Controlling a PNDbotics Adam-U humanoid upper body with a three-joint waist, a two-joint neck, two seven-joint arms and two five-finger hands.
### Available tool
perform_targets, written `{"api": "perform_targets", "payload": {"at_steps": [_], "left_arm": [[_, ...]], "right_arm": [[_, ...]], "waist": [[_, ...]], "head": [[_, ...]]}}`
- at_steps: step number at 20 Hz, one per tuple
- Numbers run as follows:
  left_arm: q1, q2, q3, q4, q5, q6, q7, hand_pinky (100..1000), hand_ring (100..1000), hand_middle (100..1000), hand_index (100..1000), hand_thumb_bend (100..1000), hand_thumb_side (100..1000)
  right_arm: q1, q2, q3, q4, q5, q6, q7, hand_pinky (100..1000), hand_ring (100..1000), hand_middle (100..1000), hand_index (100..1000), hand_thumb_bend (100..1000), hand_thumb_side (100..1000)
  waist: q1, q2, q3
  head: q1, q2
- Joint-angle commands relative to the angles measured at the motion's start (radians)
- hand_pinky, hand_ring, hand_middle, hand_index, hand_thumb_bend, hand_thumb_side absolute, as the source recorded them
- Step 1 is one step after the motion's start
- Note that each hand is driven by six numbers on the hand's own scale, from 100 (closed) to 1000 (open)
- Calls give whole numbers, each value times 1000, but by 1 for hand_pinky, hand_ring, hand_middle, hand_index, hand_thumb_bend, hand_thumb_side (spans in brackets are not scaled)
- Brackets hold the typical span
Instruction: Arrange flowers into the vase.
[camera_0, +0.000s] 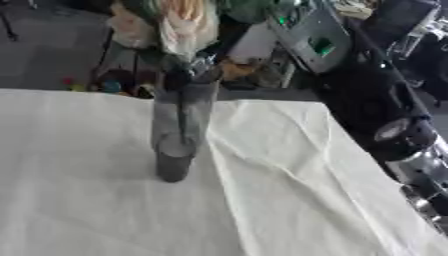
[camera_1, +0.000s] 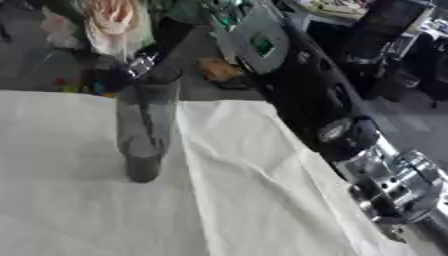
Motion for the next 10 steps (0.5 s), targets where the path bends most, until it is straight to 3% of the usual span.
{"api": "perform_targets", "payload": {"at_steps": [1, 4, 10], "left_arm": [[-8, 18, 10, -13, 8, 4, 1, 861, 784, 843, 925, 100, 846], [-9, 19, 11, -13, 9, 4, 1, 861, 783, 843, 925, 100, 846], [-8, 20, 11, -13, 10, 4, 1, 861, 783, 843, 925, 100, 846]], "right_arm": [[-21, -38, -19, -19, 5, -8, 1, 924, 1000, 1000, 1000, 780, 573], [-3, -43, -3, -13, 38, -24, 1, 945, 1000, 1000, 1000, 790, 556], [10, -58, 25, 15, 149, -101, 1, 978, 1000, 1000, 1000, 728, 548]], "waist": [[8, -27, -2], [8, -26, 1], [7, -26, -4]], "head": [[-7, 7], [-12, 3], [-12, 2]]}}
